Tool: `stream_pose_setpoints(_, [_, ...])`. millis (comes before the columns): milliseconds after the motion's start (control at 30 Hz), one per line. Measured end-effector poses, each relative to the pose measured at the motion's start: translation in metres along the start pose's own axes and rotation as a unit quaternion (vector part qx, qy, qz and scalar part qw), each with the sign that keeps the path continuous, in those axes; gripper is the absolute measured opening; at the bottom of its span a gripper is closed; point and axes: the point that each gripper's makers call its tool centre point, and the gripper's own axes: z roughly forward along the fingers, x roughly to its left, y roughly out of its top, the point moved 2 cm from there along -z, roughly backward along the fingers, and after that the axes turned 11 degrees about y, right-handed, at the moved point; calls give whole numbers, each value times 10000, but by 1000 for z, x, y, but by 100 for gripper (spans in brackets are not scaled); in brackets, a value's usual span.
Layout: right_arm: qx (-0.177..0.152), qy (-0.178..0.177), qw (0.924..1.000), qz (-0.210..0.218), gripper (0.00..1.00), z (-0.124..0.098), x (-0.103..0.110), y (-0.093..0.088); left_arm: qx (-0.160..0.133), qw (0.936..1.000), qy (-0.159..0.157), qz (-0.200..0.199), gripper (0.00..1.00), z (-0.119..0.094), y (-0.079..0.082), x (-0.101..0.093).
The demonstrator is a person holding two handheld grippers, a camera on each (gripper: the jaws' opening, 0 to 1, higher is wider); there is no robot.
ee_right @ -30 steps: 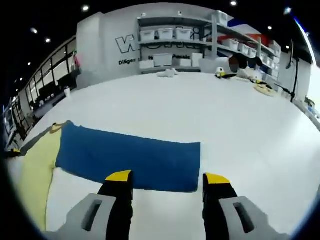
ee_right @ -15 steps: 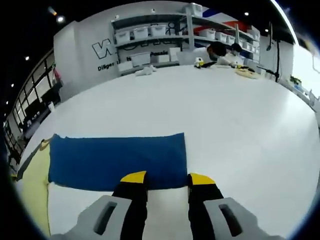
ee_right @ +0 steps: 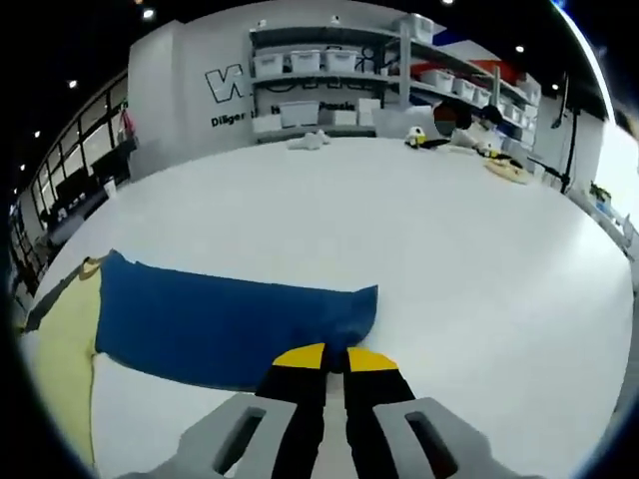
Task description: Fold the garment on the visible template until the final outline fits inside the template.
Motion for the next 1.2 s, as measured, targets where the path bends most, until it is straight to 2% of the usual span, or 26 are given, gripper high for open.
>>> stream_pose_setpoints(200, [-328, 152, 9984, -424, 0, -5, 18, 34, -92, 9999, 47, -49, 99, -5, 1, 0])
stream_pose_setpoints(367, [-679, 422, 9941, -730, 0, -9, 48, 70, -189, 9998, 69, -85, 99, -10, 2, -1])
stream_pose_setpoints(467, [-926, 659, 9880, -1044, 0, -13, 76, 95, -228, 9996, 89, -138, 99, -14, 1, 1])
stream_pose_setpoints(667, [-1270, 1105, 9763, -1360, 0, -18, 127, 130, -322, 9991, 166, -206, 99, -20, 0, 4])
stream_pose_setpoints(767, [-1434, 1400, 9677, -1527, 0, -19, 161, 149, -381, 9987, 248, -219, 99, -24, -1, 6])
stream_pose_setpoints(900, [-1538, 1728, 9564, -1781, 0, -18, 205, 164, -312, 9988, 256, -261, 99, -27, -5, 5])
stream_pose_setpoints(967, [-1577, 1899, 9531, -1751, 0, -18, 226, 167, -371, 9986, 259, -269, 99, -29, -5, 5])
stream_pose_setpoints(1200, [-1558, 2444, 9366, -1968, 0, -14, 296, 165, -449, 9979, 342, -330, 99, -34, -5, 10])
